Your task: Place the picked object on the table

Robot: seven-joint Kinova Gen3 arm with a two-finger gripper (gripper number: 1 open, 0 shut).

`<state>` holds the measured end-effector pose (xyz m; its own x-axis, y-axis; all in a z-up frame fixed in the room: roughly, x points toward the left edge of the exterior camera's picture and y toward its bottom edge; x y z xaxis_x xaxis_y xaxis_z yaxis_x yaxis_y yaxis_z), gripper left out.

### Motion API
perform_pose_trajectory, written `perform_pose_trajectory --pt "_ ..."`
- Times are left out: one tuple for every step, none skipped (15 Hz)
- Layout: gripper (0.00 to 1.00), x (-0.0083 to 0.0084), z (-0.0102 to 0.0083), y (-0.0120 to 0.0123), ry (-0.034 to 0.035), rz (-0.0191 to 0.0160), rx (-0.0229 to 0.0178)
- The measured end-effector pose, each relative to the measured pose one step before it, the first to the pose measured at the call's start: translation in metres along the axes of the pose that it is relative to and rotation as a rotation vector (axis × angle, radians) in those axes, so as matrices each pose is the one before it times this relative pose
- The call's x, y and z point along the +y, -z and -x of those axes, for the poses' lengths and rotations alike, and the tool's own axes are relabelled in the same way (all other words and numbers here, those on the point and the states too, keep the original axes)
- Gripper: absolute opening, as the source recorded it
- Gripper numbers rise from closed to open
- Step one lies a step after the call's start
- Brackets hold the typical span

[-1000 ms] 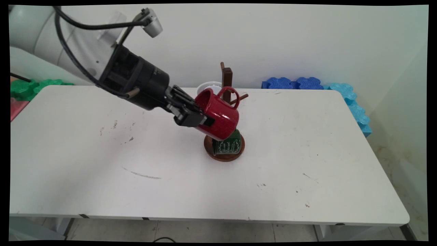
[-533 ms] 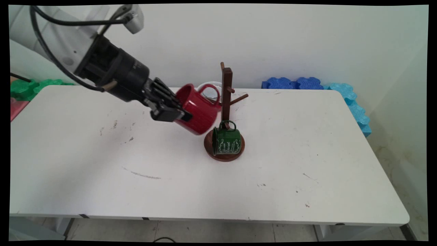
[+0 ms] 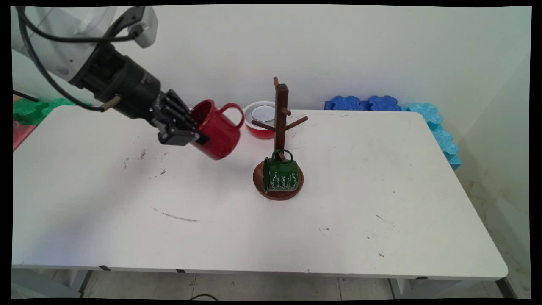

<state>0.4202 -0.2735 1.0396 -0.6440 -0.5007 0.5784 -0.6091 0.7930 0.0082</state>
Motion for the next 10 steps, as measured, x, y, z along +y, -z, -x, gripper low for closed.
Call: perform_pose_trajectory --pt "0.00 -0.00298 0.00387 0.00067 -0.01085 -0.00730 -0.01414" --pt "0.00 -0.00352 0.00413 0.00031 -0.01251 -0.00770 -0.01608" --pt "0.00 -0.00350 0.00416 -0.00003 -0.01223 -0.00736 -0.01558" --pt "0.00 -0.00292 0.00349 -0.00022 -0.01017 -0.00605 -0.01275" --pt "0.00 -0.00216 0.00215 -0.00042 -0.00695 -0.00424 -0.00801" --pt "0.00 -0.00319 0.00293 -0.00080 -0.01105 -0.00633 -0.01155" --pt "0.00 -0.00421 0.00345 -0.00152 -0.01360 -0.00776 -0.01346" --pt "0.00 -0.00460 0.00330 -0.00213 -0.01415 -0.00776 -0.01344" --pt "0.00 -0.00381 0.00250 -0.00195 -0.01199 -0.00607 -0.01082" --pt "0.00 -0.00470 0.00330 -0.00259 -0.01343 -0.00754 -0.01304"
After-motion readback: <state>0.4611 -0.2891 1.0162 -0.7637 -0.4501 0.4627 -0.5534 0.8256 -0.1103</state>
